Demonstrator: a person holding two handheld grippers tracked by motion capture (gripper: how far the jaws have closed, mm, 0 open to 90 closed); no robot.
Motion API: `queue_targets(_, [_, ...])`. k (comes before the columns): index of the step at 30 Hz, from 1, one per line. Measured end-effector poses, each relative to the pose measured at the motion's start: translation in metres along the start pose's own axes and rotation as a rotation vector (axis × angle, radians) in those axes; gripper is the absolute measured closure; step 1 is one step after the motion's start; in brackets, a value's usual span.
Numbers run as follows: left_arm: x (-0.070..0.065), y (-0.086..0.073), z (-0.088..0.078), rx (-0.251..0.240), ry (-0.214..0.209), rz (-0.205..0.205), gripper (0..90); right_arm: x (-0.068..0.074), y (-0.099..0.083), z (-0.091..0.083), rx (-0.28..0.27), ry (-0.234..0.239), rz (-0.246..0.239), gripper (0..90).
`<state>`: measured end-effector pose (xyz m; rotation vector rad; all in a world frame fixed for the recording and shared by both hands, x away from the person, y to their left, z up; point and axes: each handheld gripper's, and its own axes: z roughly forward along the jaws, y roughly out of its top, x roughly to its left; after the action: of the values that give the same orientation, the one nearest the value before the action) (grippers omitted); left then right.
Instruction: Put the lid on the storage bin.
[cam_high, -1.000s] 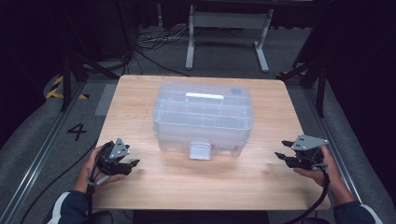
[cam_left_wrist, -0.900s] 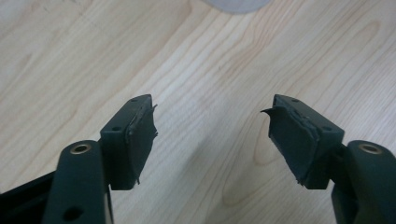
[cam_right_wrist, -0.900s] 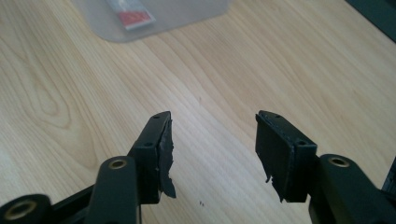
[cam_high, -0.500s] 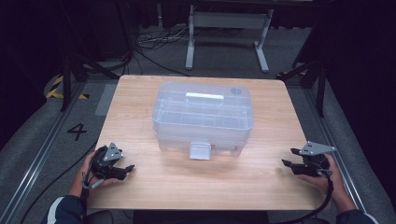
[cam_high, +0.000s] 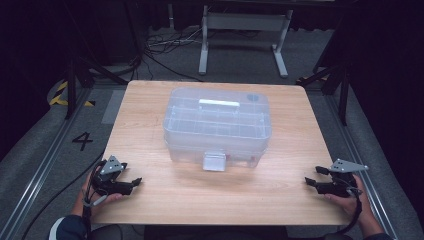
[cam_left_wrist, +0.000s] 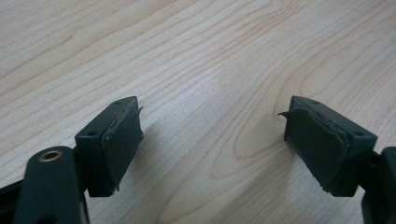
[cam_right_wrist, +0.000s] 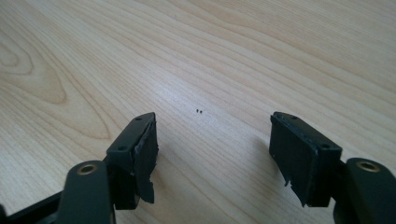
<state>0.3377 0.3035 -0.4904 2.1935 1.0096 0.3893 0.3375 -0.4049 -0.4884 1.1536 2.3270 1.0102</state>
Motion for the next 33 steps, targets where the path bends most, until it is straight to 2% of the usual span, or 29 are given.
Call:
queue_targets(1, [0.0007,0.0,0.0,0.004,-0.003,-0.004,19.3,-0.0006,-0.0023,0.0001,-0.013,0.005,0.018,31.4])
queue_targets(9, [0.0005,-0.0004,0.0,0.005,-0.001,-0.019,19.0,-0.0001,-0.0028,0.0006,-0.011,0.001,0.013,26.9])
queue_targets(33, [0.0,0.0009,0.0015,0.009,0.01,-0.027,16.0,0.0,-0.0024,0.0012,-0.008,-0.012,0.023,25.0])
